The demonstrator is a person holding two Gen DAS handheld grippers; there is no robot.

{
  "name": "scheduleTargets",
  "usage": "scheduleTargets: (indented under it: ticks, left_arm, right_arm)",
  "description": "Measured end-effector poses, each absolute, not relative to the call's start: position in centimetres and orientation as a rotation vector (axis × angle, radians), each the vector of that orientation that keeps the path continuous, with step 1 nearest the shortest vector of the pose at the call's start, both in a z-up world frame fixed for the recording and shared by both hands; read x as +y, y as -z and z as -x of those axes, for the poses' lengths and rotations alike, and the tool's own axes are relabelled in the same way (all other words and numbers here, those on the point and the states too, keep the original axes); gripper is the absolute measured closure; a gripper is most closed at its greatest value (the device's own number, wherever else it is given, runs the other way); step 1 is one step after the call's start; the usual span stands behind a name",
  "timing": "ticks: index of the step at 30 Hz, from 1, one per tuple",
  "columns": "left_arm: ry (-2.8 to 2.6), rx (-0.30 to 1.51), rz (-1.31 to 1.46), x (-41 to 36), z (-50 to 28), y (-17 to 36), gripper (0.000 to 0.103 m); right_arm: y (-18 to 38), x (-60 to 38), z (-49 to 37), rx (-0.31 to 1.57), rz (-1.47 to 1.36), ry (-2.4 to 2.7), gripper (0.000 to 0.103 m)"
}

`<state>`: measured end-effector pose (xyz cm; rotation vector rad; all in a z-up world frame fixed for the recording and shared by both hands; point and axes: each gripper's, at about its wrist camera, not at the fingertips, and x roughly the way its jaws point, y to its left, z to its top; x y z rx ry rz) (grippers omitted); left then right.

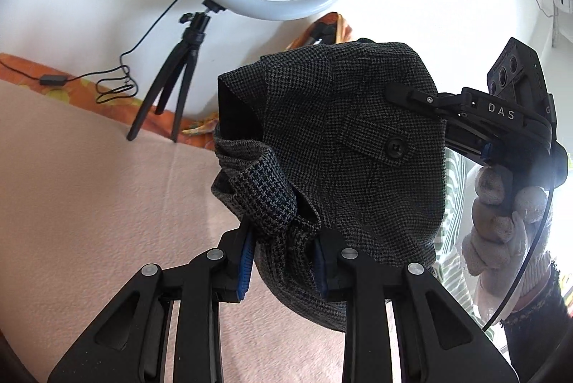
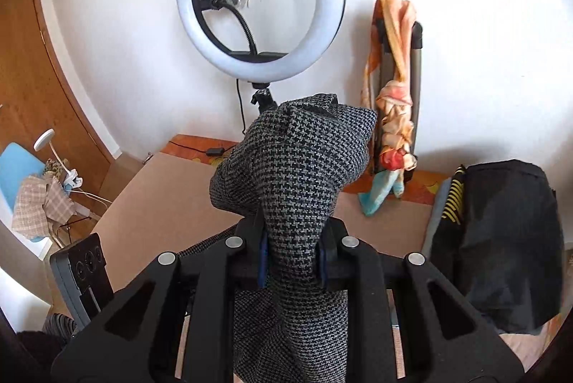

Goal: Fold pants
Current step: 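Lift the pants bundle with both grippers and carry it toward the clothes stack, then lower the pants onto the stack of folded jeans and open both grippers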

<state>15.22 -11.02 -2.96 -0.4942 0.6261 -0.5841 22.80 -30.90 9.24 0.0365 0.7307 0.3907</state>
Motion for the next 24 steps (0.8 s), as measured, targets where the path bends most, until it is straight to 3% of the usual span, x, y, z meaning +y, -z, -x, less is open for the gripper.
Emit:
scheduleTargets:
  ticks: [13,24]
  left_arm:
    - [0.707,0.545,0.409,-21.0,-17.5,-2.2,0.077]
    - [0.776,0.59,0.354,-29.4,-20.0,-0.8,0.077]
  right_arm:
    - [-15.3,-40.7,-23.7,0.661,-0.019,-0.314,0.082]
    - [-13.4,-51.1,-27.9,0.717,-0.092,-0.252,0.082]
